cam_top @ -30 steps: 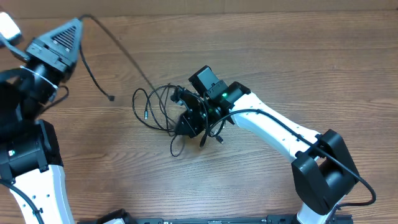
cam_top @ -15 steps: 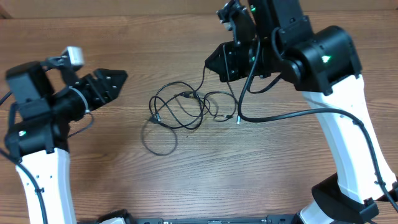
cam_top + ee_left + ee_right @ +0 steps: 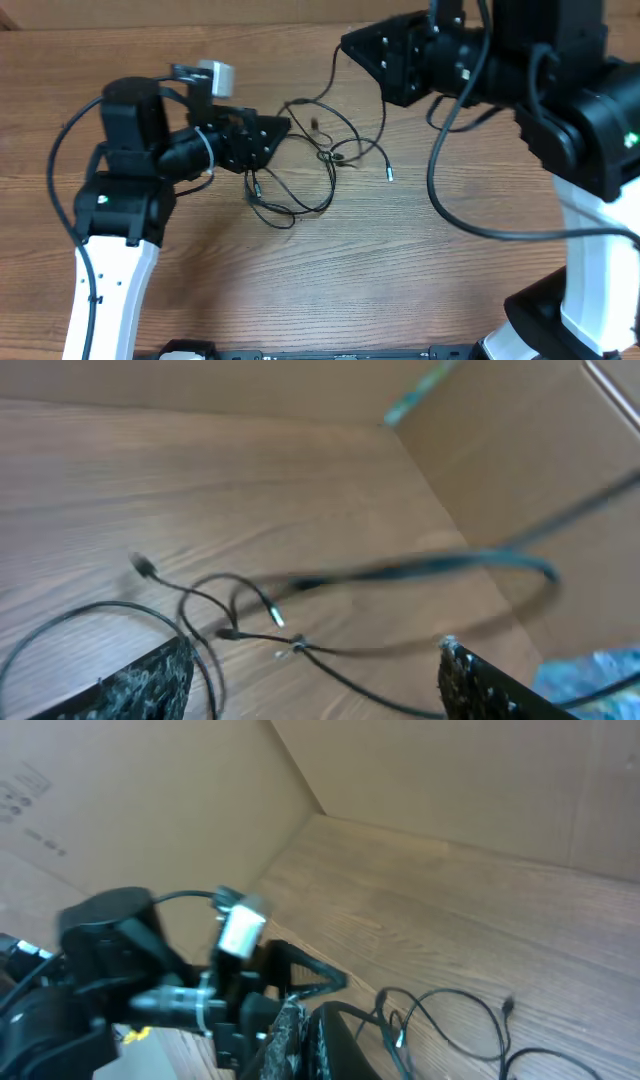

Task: Untangle cables

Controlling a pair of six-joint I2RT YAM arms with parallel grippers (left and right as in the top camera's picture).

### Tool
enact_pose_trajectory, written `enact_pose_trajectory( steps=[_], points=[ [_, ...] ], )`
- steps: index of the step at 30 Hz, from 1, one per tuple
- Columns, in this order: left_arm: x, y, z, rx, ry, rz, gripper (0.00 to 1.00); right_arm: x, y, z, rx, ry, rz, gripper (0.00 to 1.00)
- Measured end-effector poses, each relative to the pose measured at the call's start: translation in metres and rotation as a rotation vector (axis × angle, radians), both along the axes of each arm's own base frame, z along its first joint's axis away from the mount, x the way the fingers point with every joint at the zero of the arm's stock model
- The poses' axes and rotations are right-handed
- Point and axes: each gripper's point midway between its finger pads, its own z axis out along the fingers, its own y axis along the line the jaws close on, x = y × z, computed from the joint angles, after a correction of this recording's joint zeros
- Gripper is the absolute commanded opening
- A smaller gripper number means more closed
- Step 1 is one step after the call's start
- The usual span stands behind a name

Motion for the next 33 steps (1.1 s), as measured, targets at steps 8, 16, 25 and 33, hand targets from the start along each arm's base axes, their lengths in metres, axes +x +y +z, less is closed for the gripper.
enact_pose_trajectory(
  steps=[8,16,25,33],
  points=[
    [0.012,-0.047,-0.045,0.024,0.105,-0.130,0.69,0.007,0.002,-0.023,-0.048,0.067,-0.003,0.04],
    [0.025,-0.074,0.000,-0.066,-0.151,-0.253,0.71,0.007,-0.004,-0.033,-0.094,0.078,-0.020,0.04],
    [0.008,-0.093,0.029,-0.136,-0.280,-0.400,0.73,0.006,-0.005,-0.035,-0.106,0.072,-0.014,0.04],
    [-0.012,-0.089,0.057,-0.211,-0.411,-0.566,0.73,0.007,-0.008,-0.039,-0.126,0.083,-0.034,0.04]
  ],
)
